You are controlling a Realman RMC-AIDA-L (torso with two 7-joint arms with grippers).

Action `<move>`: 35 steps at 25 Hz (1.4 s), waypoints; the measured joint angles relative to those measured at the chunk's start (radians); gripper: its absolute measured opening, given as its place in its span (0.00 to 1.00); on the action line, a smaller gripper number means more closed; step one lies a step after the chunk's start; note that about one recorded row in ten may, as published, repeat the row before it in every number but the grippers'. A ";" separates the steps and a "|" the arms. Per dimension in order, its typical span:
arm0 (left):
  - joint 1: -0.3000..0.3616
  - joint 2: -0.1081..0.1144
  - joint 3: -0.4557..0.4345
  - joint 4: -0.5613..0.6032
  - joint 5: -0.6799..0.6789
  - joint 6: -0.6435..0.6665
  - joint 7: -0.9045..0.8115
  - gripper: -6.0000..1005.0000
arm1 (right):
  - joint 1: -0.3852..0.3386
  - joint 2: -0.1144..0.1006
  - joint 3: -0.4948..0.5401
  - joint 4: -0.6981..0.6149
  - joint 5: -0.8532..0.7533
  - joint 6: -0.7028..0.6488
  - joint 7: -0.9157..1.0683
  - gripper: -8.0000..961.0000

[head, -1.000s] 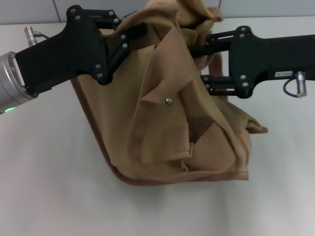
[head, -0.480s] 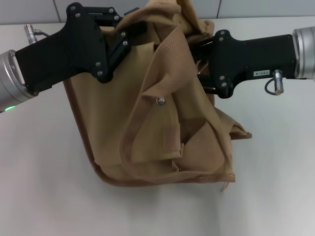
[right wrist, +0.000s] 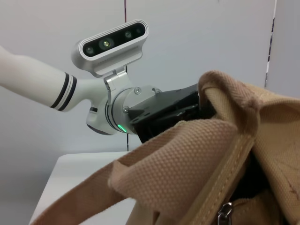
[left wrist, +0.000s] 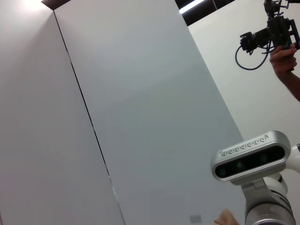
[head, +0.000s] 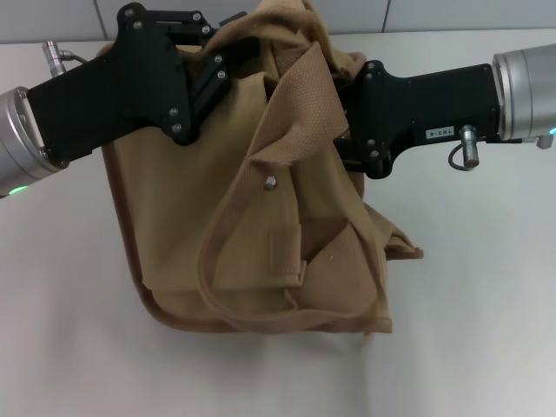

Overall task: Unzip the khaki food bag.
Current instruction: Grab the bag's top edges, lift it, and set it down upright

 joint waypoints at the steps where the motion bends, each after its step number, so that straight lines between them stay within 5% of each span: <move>1: -0.001 0.000 0.000 0.000 -0.002 0.000 0.000 0.08 | 0.002 0.001 -0.001 0.000 0.001 0.003 0.003 0.31; 6: -0.001 0.000 0.000 0.000 -0.008 0.000 0.000 0.08 | 0.003 0.003 -0.028 -0.001 0.006 0.031 0.004 0.33; 24: 0.000 0.003 -0.007 0.000 -0.025 -0.001 0.010 0.08 | -0.041 0.003 -0.067 -0.082 0.013 0.087 0.016 0.01; 35: 0.006 0.002 -0.010 -0.001 -0.052 -0.014 0.013 0.08 | -0.137 -0.001 0.006 -0.169 0.064 0.041 0.034 0.01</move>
